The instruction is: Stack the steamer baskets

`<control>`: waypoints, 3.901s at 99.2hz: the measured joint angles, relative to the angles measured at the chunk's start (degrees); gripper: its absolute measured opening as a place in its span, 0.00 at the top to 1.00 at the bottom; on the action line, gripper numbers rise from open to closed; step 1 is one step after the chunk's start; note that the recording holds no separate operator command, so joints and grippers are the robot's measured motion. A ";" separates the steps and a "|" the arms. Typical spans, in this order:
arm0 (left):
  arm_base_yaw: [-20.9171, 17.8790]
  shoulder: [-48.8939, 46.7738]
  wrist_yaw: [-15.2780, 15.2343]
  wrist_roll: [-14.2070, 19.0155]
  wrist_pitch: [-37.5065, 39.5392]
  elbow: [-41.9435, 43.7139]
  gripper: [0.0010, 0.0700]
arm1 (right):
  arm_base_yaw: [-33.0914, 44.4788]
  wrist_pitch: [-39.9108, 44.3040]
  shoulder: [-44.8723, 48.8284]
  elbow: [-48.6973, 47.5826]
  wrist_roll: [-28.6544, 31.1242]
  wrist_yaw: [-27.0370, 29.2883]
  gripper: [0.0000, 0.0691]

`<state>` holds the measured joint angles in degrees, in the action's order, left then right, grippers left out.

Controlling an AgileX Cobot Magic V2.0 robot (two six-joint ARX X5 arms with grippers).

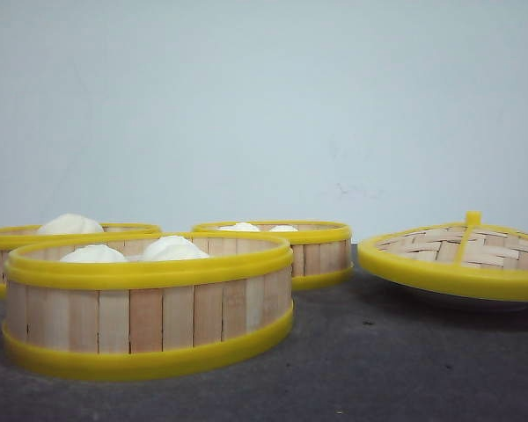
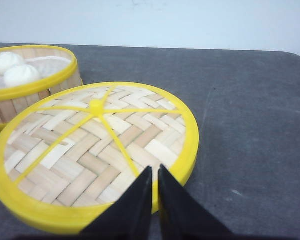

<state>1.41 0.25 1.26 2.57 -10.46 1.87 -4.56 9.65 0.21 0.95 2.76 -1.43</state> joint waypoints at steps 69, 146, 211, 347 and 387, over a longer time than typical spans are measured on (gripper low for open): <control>0.00 0.02 -1.16 0.00 1.60 0.00 0.99 | 0.00 0.00 0.00 0.00 0.50 -0.04 0.98; 0.00 8.11 -0.42 13.81 -1.62 18.73 0.99 | 0.00 5.16 10.80 25.68 15.74 -6.38 0.99; 0.00 40.98 3.43 2.01 -22.64 40.72 0.99 | 0.00 27.74 48.19 47.30 3.41 -6.12 0.99; 0.00 41.79 3.43 1.49 -21.90 40.72 0.38 | -12.22 17.70 108.30 87.67 4.35 -5.84 0.14; 0.00 41.79 3.43 1.46 -21.88 40.72 0.38 | -12.61 15.76 118.38 91.93 5.49 -5.84 0.35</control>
<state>1.41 42.04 4.69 4.03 -32.34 42.59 -17.17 25.41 118.58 92.88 8.25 -7.27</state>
